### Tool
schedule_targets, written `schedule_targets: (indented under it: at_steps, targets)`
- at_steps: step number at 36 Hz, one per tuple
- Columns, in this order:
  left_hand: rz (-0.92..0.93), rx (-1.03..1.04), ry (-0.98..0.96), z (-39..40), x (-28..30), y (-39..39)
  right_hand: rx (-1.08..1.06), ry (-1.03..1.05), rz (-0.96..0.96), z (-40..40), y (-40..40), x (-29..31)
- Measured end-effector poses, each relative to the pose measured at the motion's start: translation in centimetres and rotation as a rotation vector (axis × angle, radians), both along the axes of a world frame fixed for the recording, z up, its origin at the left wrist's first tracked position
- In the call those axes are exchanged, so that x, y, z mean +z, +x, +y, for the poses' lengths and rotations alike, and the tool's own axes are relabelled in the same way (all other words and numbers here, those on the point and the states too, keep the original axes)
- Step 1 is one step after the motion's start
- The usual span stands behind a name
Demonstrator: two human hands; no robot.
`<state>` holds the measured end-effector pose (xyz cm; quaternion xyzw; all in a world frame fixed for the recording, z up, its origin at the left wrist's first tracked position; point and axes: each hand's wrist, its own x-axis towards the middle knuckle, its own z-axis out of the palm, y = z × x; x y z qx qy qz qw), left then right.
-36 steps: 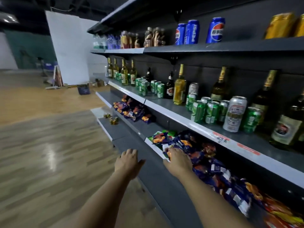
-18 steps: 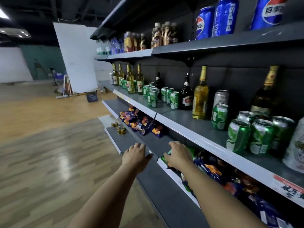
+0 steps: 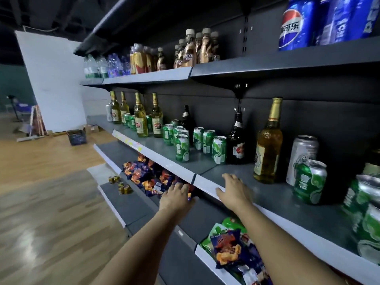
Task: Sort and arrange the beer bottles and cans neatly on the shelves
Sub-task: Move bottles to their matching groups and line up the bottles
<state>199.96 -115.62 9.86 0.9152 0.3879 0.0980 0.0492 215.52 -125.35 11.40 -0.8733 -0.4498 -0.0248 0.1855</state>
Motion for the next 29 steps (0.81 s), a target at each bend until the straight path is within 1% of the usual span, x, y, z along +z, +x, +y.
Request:
schedule_targets:
  at_steps: [6,9,12,15,18,20,25,27,29]
  targets:
    - [-0.01,-0.125,0.019,8.4,1.2,3.2,-0.21,0.097,0.064,6.4,2.3,1.8]
    - [-0.086,-0.176,0.011,11.5,1.7,5.5,-0.326,0.162,0.101,8.5,3.8,2.8]
    - [-0.146,-0.232,-0.033,13.2,1.8,8.3,-0.411,0.206,0.113,9.9,5.7,3.0]
    - [-0.185,-0.294,-0.047,14.2,2.1,11.4,-0.453,0.218,0.135,11.3,7.7,3.2]
    - [-0.279,-0.321,-0.08,15.0,2.5,14.5,-0.481,0.26,0.157,12.6,9.4,3.3]
    - [-0.36,-0.32,-0.133,15.4,2.8,16.6,-0.492,0.293,0.183,13.5,10.7,3.1]
    - [-0.618,-0.269,-0.399,16.1,3.4,20.9,-0.515,0.403,0.24,15.4,13.5,2.8]
    - [-0.668,-0.278,-0.464,16.5,3.4,22.3,-0.528,0.444,0.251,16.1,14.5,2.7]
    - [-0.676,-0.321,-0.513,16.8,3.3,23.3,-0.535,0.481,0.274,16.5,15.3,2.6]
